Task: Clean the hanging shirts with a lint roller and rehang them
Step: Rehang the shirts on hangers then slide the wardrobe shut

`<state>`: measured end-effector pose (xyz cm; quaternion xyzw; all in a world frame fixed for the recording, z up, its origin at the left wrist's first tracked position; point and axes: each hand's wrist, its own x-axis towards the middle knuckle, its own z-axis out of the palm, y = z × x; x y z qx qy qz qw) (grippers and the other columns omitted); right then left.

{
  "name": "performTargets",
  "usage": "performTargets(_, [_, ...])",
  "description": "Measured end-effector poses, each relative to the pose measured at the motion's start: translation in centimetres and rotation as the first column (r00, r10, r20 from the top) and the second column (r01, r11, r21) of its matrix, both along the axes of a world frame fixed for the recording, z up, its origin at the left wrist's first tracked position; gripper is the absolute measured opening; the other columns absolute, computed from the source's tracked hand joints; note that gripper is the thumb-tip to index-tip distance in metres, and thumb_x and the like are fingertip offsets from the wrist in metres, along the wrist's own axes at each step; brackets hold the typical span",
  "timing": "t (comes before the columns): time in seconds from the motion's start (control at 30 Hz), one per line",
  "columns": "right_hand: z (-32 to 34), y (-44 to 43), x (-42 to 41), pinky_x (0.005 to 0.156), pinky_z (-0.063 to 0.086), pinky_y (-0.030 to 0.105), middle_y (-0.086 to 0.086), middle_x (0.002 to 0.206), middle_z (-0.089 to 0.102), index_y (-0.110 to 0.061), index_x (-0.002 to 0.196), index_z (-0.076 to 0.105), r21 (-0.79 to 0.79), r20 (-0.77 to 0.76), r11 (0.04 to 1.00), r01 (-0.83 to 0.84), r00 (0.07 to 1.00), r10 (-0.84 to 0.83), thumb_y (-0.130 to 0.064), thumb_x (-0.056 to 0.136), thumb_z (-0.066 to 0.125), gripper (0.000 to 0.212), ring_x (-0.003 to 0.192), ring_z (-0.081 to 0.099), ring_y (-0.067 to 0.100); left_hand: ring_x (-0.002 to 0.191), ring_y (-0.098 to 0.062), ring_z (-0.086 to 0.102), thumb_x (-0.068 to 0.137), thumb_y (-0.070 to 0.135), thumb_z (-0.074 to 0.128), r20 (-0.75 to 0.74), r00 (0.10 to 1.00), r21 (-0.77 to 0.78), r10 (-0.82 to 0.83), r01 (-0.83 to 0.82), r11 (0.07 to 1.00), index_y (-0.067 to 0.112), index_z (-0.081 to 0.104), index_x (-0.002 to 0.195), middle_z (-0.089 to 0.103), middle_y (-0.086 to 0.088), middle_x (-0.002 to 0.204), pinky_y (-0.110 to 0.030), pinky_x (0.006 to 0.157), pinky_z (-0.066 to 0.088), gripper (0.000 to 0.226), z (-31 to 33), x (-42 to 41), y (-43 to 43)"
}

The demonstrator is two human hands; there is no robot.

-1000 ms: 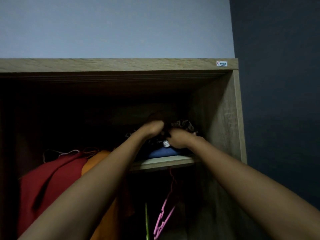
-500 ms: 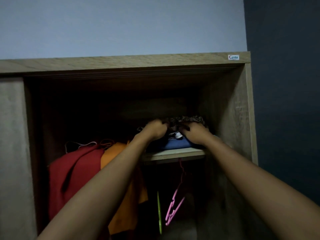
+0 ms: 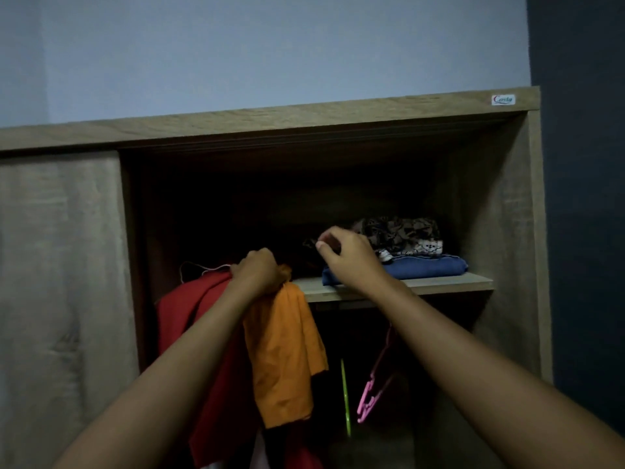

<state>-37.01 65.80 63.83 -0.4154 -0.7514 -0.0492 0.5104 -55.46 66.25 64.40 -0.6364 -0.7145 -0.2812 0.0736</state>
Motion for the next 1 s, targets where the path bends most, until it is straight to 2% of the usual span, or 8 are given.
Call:
performTargets(0.2, [0.1,0.2,-4.1,0.073,0.047,0.027,0.000,0.083,0.065,-0.013,0.097,0.068,-0.248,-0.162,0.967,-0.065,0.987,0.025,-0.037,0.095,0.057,0.027,0.087,0.064,0.020,0.092,-0.033,0.067,0.090,0.024,0.059,0.027,0.976,0.308,-0.214,0.196,0.931,0.006,0.071,0.092,0.071,-0.015,0.095,-0.038,0.079,0.054,0.021,-0.8,-0.1,-1.9])
performTargets(0.3, [1.0,-0.1,-4.4,0.067,0.038,0.027,0.000,0.074,0.058,-0.011,0.086,0.064,-0.363,-0.229,0.930,-0.059,0.973,-0.028,-0.047,0.096,0.053,0.038,0.076,0.058,0.020,0.093,-0.021,0.067,0.095,0.022,0.059,-0.109,0.876,0.425,-0.469,0.468,0.775,0.008,0.075,0.101,0.074,-0.007,0.100,-0.028,0.078,0.048,0.023,-1.2,0.1,-4.5])
performTargets(0.4, [1.6,-0.2,-3.9,0.070,0.049,0.029,0.004,0.080,0.067,-0.009,0.087,0.068,-0.463,-0.404,0.847,-0.262,0.913,0.061,-0.046,0.084,0.069,0.037,0.082,0.065,0.021,0.099,-0.011,0.065,0.097,0.025,0.058,-0.204,0.782,0.389,-0.588,0.616,0.685,0.011,0.073,0.112,0.071,-0.001,0.110,-0.017,0.080,0.046,0.025,-1.3,-0.5,-6.4])
performTargets(0.5, [1.3,-0.2,-3.7,0.069,0.056,0.031,0.008,0.087,0.072,-0.004,0.094,0.071,-0.504,-0.428,0.796,-0.335,0.897,0.107,-0.014,0.078,0.076,0.019,0.087,0.070,0.024,0.098,-0.002,0.065,0.095,0.036,0.060,-0.155,0.752,0.304,-0.640,0.653,0.694,0.017,0.074,0.110,0.072,0.005,0.108,-0.018,0.085,0.051,0.028,-1.5,-2.0,-6.4])
performTargets(0.67, [0.6,-1.3,-3.4,0.059,0.052,0.029,0.016,0.093,0.067,0.004,0.124,0.059,-0.430,-0.657,0.727,-0.535,0.738,0.154,0.011,0.077,0.060,0.047,0.077,0.064,0.021,0.084,-0.007,0.066,0.101,0.035,0.050,0.120,0.823,0.518,-0.555,0.425,0.742,0.021,0.071,0.096,0.071,0.005,0.088,-0.028,0.071,0.050,0.026,-1.0,-4.2,-6.3])
performTargets(0.8, [-1.0,-4.1,-2.3,0.049,0.042,0.023,0.012,0.089,0.060,-0.001,0.128,0.057,-0.354,-0.745,0.701,-0.619,0.640,0.189,0.021,0.069,0.043,0.065,0.066,0.053,0.020,0.076,-0.020,0.069,0.099,0.042,0.050,0.229,0.868,0.423,-0.441,0.319,0.848,0.014,0.071,0.090,0.073,-0.003,0.083,-0.040,0.076,0.058,0.036,-1.5,-5.3,-6.1])
performTargets(0.9, [-3.4,-6.0,-2.0,0.067,0.041,0.039,0.023,0.090,0.065,-0.016,0.105,0.072,-0.289,-0.758,0.715,-0.637,0.608,0.236,0.021,0.070,0.044,0.059,0.078,0.052,0.030,0.061,-0.019,0.071,0.093,0.059,0.050,0.396,0.820,0.179,-0.414,0.373,0.910,0.001,0.070,0.088,0.075,-0.008,0.071,-0.037,0.068,0.061,0.062,-2.8,-4.8,-7.1])
performTargets(1.0, [-5.1,-7.7,-1.8,0.080,0.048,0.050,0.026,0.106,0.069,-0.022,0.101,0.070,-0.260,-0.759,0.713,-0.651,0.594,0.266,0.024,0.074,0.044,0.059,0.085,0.060,0.036,0.070,-0.018,0.073,0.084,0.067,0.057,0.413,0.828,0.166,-0.380,0.341,0.925,0.009,0.063,0.108,0.075,-0.006,0.078,-0.033,0.065,0.060,0.064,-4.6,-4.3,-7.9])
